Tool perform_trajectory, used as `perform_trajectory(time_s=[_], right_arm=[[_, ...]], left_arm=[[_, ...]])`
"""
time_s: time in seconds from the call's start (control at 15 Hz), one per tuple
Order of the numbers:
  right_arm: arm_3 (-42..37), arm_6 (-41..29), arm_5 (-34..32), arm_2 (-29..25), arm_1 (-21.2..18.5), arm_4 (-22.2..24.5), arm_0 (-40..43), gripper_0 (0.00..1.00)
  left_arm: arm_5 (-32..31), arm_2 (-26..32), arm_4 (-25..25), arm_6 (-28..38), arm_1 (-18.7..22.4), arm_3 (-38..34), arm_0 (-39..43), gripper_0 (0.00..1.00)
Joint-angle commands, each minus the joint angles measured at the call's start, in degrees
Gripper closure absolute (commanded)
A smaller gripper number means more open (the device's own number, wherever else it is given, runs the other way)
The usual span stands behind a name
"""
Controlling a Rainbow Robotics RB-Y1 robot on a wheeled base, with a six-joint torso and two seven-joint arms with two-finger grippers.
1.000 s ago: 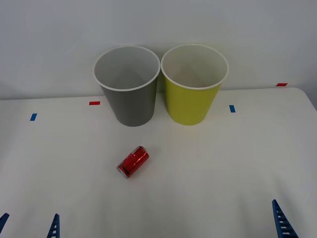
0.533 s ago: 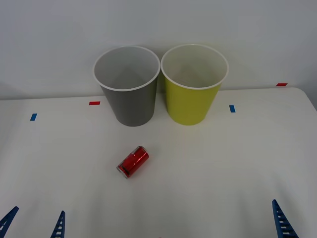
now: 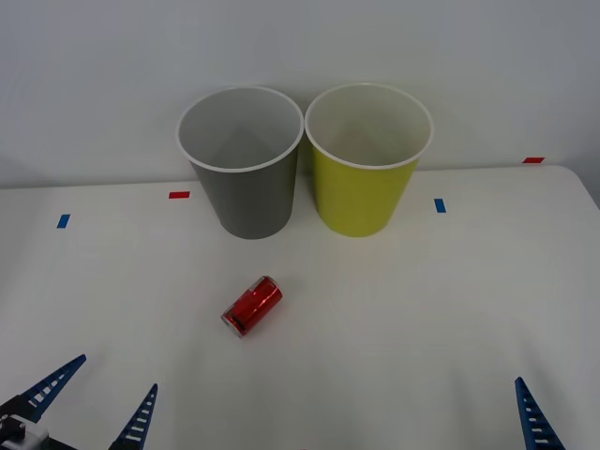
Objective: Put cans in the gray bin and PET bottles in the light green bin.
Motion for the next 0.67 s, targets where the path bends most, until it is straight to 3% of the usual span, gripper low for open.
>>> perform_trajectory(time_s=[0.07, 0.47, 0.67], right_arm=[[0.0, 0.0, 0.0, 0.0, 0.0, 0.0, 0.0, 0.00], [0.0, 0.0, 0.0, 0.0, 0.0, 0.0, 0.0, 0.00], [0.0, 0.0, 0.0, 0.0, 0.0, 0.0, 0.0, 0.00]], left_arm=[[12.6, 0.0, -0.6, -0.2, 4.0, -5.4, -3.7, 0.00], [34.1, 0.0, -0.7, -0.2, 6.5, -9.9, -15.0, 0.00], [52.5, -0.8, -0.4, -0.2, 5.6, -15.0, -21.4, 0.00]])
